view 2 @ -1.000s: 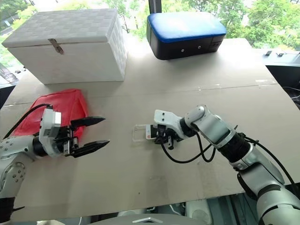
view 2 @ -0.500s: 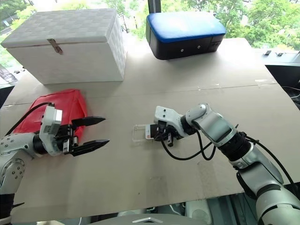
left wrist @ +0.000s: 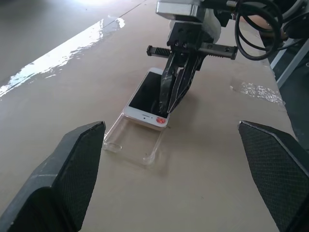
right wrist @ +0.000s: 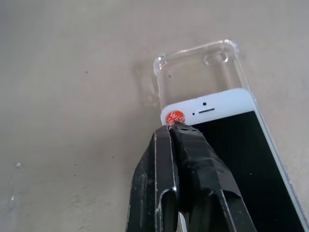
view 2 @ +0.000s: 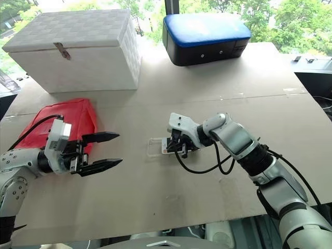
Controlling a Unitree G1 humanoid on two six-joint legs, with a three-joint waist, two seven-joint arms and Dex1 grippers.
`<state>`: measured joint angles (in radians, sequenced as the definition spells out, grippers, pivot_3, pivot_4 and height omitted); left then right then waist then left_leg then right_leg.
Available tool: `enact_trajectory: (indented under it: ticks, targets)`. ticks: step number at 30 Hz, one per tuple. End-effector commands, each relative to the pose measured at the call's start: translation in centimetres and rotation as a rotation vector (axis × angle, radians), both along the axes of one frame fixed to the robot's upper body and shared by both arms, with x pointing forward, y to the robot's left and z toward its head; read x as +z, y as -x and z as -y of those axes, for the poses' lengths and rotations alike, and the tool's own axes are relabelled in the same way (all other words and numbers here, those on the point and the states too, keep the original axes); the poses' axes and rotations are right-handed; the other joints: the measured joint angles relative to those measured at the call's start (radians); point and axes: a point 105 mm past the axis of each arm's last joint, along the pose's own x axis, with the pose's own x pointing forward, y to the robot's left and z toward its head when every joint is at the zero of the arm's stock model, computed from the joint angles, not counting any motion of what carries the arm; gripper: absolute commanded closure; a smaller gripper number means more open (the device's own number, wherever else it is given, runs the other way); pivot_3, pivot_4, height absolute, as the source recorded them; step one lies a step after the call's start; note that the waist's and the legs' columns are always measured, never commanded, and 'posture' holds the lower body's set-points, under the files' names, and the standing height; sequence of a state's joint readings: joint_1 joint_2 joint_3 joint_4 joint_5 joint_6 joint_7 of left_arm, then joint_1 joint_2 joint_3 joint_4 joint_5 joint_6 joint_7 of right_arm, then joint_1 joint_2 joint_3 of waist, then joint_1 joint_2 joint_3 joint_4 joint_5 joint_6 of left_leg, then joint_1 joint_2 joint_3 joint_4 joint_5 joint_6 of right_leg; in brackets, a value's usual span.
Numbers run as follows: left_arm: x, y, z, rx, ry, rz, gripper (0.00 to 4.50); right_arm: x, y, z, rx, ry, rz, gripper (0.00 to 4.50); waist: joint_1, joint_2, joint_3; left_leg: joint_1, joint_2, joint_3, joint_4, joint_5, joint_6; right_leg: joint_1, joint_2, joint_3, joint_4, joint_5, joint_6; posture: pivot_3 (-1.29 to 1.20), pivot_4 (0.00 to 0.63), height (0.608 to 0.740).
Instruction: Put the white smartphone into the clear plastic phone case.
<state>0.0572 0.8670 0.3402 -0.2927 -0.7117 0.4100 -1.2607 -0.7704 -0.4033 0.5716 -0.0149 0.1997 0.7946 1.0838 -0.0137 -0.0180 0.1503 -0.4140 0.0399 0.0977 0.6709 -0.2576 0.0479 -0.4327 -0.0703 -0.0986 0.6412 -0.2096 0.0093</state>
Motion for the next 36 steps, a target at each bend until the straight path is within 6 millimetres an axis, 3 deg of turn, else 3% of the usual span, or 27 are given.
enact_trajectory:
  ticks: [1, 9, 22, 29, 32, 36]
  targets:
    - [0.8, 0.3, 0.4, -0.015, 0.015, 0.026, 0.00, -0.4, -0.6, -0.1, -0.004, 0.035, 0.052, 4.48, -0.001, 0.000, 0.000, 0.000, 0.000, 0.000, 0.000, 0.000, 0.000, 0.000, 0.000, 0.000, 0.000, 0.000, 0.000, 0.00, 0.150, 0.740]
    - [0.7, 0.5, 0.6, -0.010, 0.023, 0.021, 0.00, -4.0, -0.3, 1.0, 0.019, 0.203, 0.022, 4.48, -0.001, -0.001, -0.002, 0.003, 0.001, 0.000, 0.000, 0.000, 0.000, 0.001, 0.000, 0.000, 0.001, -0.002, 0.003, 0.00, 0.150, 0.740]
    - [0.2, 0.9, 0.3, -0.003, 0.028, 0.010, 0.00, -7.4, -0.4, 1.5, -0.043, 0.260, -0.145, 4.48, -0.002, 0.003, -0.008, 0.019, 0.003, 0.000, -0.002, -0.004, 0.002, 0.013, -0.002, 0.003, 0.001, -0.005, -0.001, 0.00, 0.150, 0.740]
    - [0.1, 1.0, 0.2, 0.000, 0.027, 0.007, 0.00, -7.8, -1.0, 1.5, -0.076, 0.240, -0.160, 4.48, -0.002, 0.006, -0.016, 0.020, 0.003, 0.000, -0.002, -0.006, -0.001, 0.014, -0.003, 0.003, 0.001, -0.005, -0.001, 0.00, 0.150, 0.740]
    - [0.1, 0.9, 0.2, 0.001, 0.026, 0.007, 0.00, -6.3, -1.2, 0.7, -0.084, 0.152, -0.176, 4.48, -0.002, 0.006, -0.016, 0.021, 0.003, 0.000, -0.002, -0.006, -0.001, 0.014, -0.003, 0.003, 0.001, -0.005, -0.001, 0.00, 0.150, 0.740]
    - [0.2, 0.9, 0.2, 0.001, 0.025, 0.007, 0.00, -6.7, -2.3, 1.7, -0.105, 0.207, -0.073, 4.48, -0.003, 0.007, -0.016, 0.021, 0.003, 0.000, -0.003, -0.006, -0.001, 0.014, -0.004, 0.003, 0.001, -0.005, -0.001, 0.00, 0.150, 0.740]
